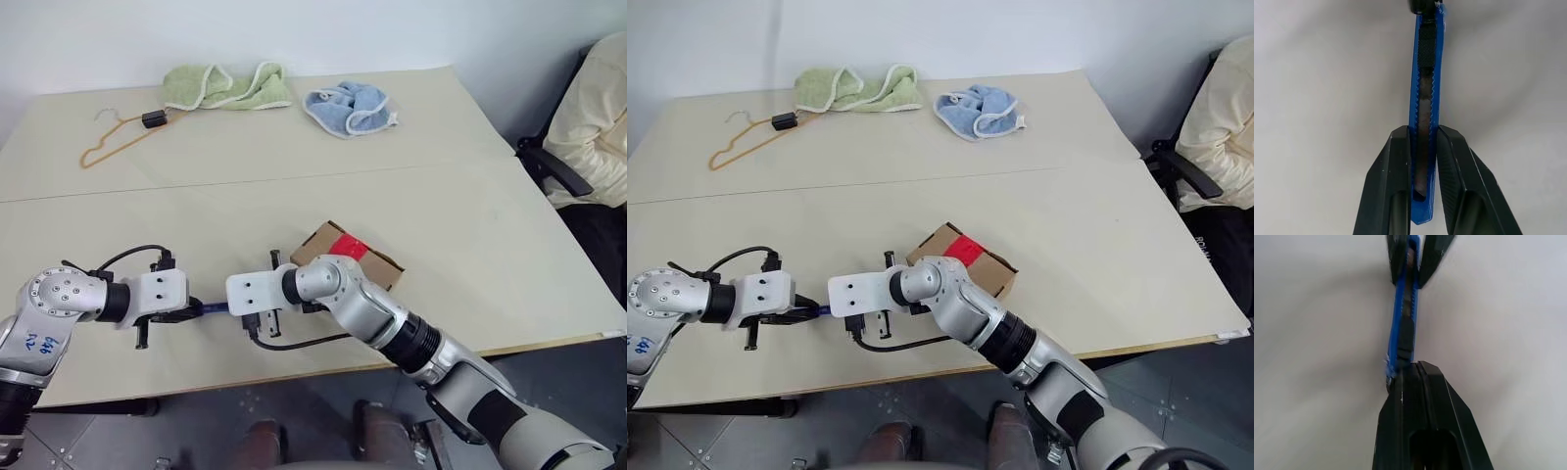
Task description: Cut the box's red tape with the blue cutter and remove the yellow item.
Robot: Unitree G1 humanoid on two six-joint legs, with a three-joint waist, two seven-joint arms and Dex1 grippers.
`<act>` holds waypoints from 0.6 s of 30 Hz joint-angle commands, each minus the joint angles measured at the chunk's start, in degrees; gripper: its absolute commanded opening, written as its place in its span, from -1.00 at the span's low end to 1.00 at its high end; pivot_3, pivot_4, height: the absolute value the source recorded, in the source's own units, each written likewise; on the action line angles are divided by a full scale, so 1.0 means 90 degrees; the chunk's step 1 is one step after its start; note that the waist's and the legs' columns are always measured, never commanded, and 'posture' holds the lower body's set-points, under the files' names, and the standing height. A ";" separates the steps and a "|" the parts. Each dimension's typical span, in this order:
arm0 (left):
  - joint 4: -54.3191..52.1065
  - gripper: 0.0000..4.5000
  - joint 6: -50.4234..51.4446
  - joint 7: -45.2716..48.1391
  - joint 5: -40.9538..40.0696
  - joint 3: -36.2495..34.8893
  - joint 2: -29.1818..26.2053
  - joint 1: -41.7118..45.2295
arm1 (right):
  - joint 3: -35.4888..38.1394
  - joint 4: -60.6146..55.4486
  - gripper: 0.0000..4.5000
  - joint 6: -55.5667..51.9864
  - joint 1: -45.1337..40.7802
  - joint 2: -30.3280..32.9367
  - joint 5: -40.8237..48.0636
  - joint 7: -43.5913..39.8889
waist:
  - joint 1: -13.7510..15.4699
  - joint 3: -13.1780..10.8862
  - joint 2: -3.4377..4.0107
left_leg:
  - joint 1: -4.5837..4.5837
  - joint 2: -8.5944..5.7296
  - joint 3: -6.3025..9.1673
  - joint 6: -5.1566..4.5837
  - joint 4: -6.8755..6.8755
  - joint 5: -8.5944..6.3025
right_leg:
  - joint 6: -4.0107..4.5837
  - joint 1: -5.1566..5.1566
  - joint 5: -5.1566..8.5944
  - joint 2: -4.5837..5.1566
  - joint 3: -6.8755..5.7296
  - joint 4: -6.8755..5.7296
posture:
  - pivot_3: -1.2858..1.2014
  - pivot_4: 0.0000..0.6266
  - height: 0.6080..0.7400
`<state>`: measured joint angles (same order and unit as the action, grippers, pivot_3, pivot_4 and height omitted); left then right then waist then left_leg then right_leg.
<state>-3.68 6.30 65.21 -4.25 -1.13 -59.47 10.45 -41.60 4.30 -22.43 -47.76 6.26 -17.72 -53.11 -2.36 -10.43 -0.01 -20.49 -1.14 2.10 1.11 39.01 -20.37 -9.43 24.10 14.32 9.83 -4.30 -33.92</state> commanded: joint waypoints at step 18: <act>-0.0114 -0.82 0.0009 0.0003 -0.0030 0.0054 0.0060 -0.0025 | -0.0144 0.0148 -0.99 0.0327 0.0142 -0.0067 -0.0086 0.0042 | 0.0044 0.0000 0.0000 | 0.0000 0.0000 -0.0002 0.0000 0.0000 0.0000 | 0.0000 0.0001 0.0000 -0.0001 0.0000 0.0000 | 0.03 -0.52 1.00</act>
<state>-3.70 6.34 65.14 -4.27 -0.98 -59.24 10.59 -41.96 5.09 -20.51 -46.78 6.20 -18.11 -52.50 -1.97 -10.43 -0.02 -20.49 -1.14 2.08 1.11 39.01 -20.37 -9.43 24.10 14.32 9.82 -4.30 -33.92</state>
